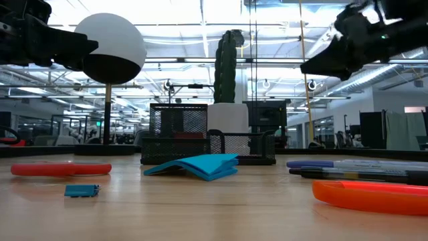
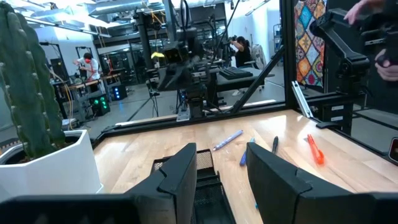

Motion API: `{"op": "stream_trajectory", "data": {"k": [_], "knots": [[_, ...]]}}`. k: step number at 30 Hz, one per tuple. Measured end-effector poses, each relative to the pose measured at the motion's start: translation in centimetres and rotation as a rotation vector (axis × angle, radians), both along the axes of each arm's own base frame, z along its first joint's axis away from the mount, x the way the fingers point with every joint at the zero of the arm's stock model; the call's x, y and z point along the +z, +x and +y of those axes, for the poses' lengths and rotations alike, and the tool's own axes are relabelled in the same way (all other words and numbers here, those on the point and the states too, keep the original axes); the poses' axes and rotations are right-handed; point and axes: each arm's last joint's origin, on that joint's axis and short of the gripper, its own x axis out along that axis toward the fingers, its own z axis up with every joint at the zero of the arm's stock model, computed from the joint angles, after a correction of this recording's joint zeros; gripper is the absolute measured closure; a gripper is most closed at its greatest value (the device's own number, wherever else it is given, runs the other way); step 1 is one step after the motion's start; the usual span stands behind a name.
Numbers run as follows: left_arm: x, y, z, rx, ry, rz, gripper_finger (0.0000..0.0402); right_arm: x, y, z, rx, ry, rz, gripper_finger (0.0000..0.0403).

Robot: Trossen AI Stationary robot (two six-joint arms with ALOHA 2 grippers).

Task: Pick and place office supplies into organizer
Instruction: Put the white pen into the black desk organizer

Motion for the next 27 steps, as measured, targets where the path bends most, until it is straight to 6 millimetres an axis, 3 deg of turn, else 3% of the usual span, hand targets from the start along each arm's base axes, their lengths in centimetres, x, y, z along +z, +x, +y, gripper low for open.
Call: {"op": "stream_trajectory", "data": {"k": [14, 19, 27], "knots": [[0.0, 0.0, 0.0, 0.000, 0.000, 0.000, 0.0256, 6.0, 6.5, 1.0, -0.141, 0.158, 0.653, 0.0312], [0.0, 0.0, 0.0, 0.000, 0.000, 0.000, 0.0256, 8.3, 9.0, 2.3, -0.085, 0.166, 0.794, 0.0312], [0.0, 0.0, 0.0, 0.000, 0.000, 0.000, 0.0256, 10.1, 10.8, 4.0, -0.116, 0.394, 0.830, 0.0312]]}}
